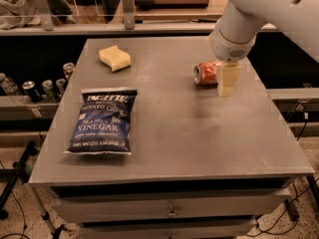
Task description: Place coke can upright
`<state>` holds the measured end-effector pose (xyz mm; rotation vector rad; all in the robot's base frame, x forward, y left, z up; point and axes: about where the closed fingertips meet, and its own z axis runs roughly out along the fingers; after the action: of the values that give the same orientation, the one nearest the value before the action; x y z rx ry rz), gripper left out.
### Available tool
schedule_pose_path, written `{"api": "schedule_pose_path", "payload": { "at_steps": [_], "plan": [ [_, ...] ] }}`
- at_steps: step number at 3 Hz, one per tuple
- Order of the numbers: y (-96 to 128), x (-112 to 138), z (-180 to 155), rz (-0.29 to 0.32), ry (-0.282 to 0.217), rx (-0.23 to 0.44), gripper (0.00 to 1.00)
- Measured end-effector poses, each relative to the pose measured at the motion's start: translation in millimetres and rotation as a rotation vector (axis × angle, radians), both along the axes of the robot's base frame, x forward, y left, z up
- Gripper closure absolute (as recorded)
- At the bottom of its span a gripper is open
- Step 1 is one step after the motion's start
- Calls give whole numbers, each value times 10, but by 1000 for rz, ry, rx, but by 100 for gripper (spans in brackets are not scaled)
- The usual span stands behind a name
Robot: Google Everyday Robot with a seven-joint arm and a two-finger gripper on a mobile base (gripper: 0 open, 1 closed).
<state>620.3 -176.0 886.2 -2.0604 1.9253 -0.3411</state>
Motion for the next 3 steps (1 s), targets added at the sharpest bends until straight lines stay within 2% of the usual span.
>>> {"api": "schedule_pose_path", "payload": {
  "at_steps": [2, 3],
  "plan": [
    [0, 128, -118, 30, -7, -21, 0],
    [-58, 281, -251, 44, -2, -43, 0]
  ]
}}
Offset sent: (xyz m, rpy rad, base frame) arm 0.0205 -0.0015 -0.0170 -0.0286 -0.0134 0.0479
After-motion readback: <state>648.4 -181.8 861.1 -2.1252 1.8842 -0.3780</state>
